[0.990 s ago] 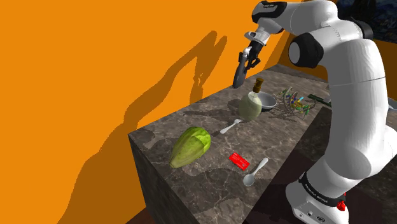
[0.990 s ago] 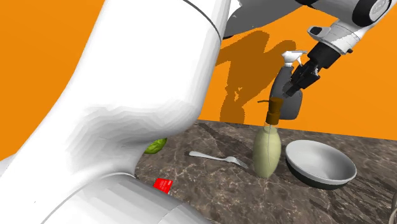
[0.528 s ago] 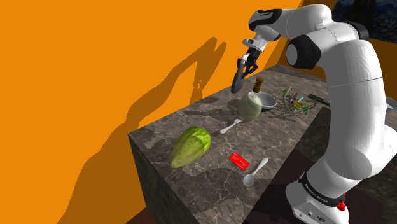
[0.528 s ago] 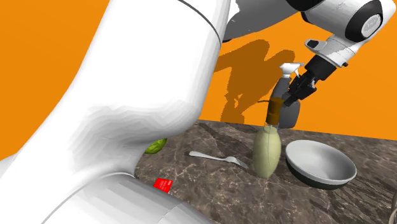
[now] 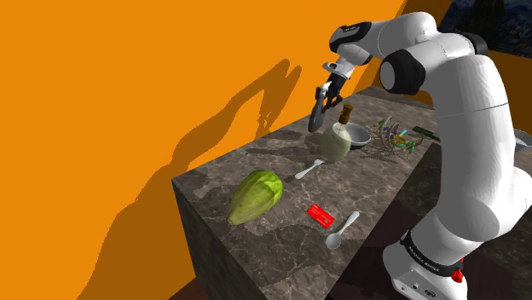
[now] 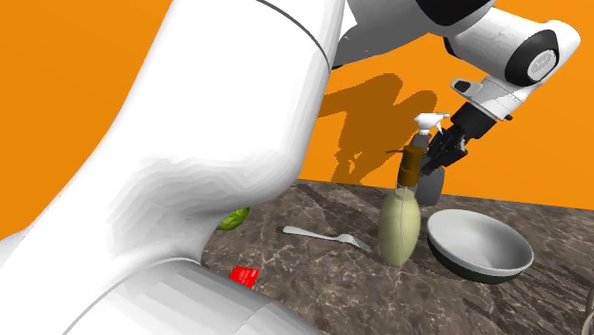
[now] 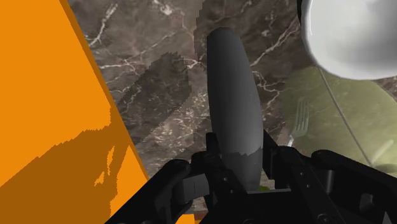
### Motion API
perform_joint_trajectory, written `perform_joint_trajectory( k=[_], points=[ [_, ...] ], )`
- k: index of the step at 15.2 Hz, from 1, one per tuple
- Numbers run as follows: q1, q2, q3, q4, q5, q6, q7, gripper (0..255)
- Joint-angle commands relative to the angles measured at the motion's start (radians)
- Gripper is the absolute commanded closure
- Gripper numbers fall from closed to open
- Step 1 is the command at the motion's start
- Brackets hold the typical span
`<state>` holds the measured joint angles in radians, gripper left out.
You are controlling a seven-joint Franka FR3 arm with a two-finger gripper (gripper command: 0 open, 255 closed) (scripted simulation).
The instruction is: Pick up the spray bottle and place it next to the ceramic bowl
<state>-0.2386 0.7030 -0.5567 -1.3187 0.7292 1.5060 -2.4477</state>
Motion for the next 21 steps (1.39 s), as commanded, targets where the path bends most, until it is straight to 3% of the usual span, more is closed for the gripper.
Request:
perform_joint_trajectory(
  k=[1,13,14,19,21],
  points=[
    [0.001,0.009,0.003,-0.011,0.004,0.018,-0.009,255],
    [0.003,0.034,0.009,-0.036,0.015,0.058,-0.031,255],
    [0.003,0.034,0.009,-0.036,0.015,0.058,-0.031,0],
    [0.003,0.034,0.009,-0.036,0.015,0.058,-0.031,0],
    [-0.030,0.044,0.006,0.041,0.009,-0.004,-0.015,0]
  ],
)
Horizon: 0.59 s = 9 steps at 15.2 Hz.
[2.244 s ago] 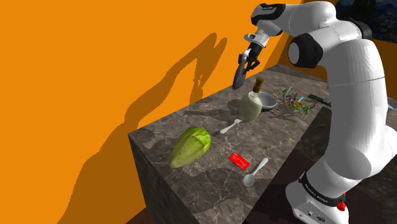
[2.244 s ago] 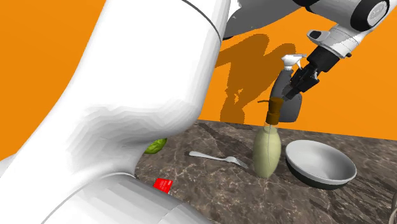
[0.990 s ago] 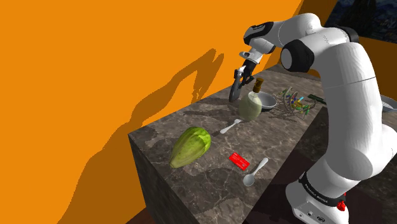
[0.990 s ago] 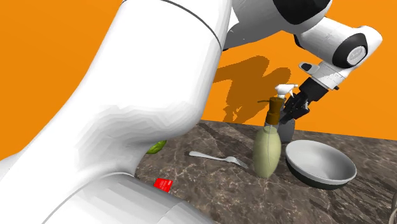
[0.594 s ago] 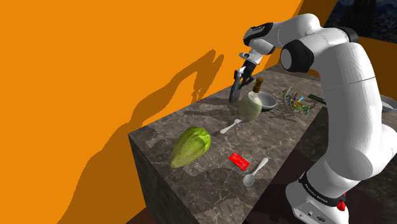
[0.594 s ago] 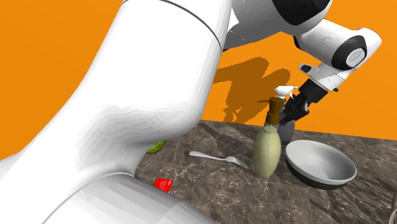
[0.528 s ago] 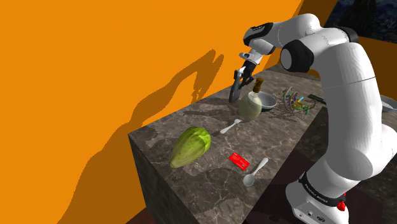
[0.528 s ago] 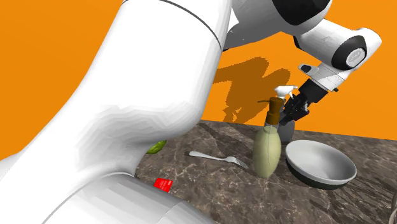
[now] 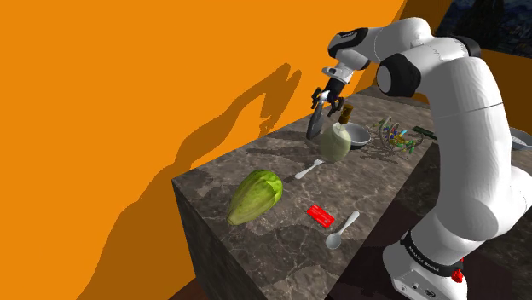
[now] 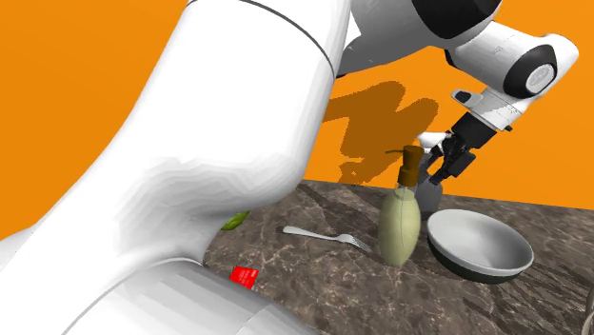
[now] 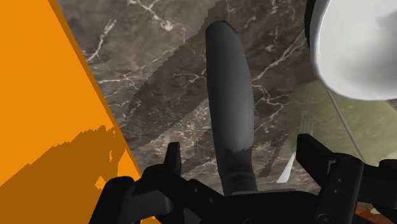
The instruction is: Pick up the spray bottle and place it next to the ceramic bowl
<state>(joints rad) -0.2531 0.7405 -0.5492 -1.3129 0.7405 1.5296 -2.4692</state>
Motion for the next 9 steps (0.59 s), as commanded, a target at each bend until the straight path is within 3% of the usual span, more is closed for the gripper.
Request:
perform_joint_trajectory(
  k=[1,9],
  points=[
    [-0.034,0.014,-0.001,0.078,-0.004,-0.060,0.015,0],
    [-0.050,0.021,-0.001,0.115,-0.004,-0.087,0.022,0]
  ],
)
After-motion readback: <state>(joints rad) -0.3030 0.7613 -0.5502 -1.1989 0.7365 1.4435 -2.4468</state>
